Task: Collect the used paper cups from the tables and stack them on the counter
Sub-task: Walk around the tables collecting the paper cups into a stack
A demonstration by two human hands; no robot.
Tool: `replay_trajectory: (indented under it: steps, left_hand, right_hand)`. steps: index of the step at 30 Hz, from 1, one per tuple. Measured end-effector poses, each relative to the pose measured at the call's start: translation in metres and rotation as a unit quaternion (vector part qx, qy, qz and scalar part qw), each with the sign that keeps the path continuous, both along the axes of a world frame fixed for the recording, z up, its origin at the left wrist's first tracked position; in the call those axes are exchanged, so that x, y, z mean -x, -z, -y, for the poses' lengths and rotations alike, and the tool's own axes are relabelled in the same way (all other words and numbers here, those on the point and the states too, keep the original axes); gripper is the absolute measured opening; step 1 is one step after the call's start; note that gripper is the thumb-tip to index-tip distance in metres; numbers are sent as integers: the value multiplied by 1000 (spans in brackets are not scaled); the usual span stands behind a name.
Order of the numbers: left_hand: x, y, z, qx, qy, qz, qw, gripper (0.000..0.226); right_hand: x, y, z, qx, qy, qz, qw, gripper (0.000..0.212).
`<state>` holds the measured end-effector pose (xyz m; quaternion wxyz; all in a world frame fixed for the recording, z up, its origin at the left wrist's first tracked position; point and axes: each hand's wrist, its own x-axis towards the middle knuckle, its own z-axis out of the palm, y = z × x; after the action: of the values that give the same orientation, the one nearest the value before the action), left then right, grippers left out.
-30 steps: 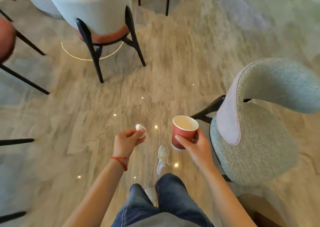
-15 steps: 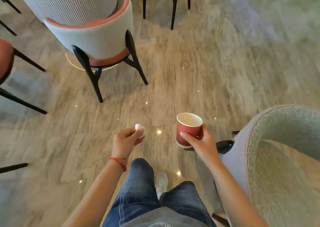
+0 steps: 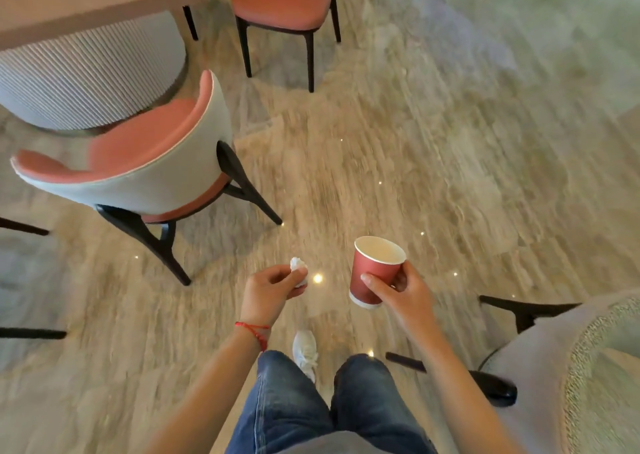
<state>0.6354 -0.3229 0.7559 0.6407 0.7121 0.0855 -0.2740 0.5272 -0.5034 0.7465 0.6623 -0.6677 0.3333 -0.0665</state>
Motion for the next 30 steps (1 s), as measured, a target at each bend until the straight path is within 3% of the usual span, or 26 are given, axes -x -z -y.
replay_trajectory:
  steps: [6, 13, 20, 30]
  left_hand:
    - [-67, 6, 54, -11, 33, -8, 999, 11]
    - [-139, 12, 165, 1, 76, -16, 997, 13]
    - [-191, 4, 297, 12, 153, -14, 988, 11]
    - [-228, 3, 476, 13, 304, -37, 952, 15]
  right_hand:
    - [-50, 10, 40, -35, 71, 5, 997, 54]
    - [-98, 15, 137, -13, 123, 11, 992, 47]
    - [-126, -1, 241, -16, 197, 25, 980, 66]
    - [-118, 3, 352, -24, 380, -3, 925, 55]
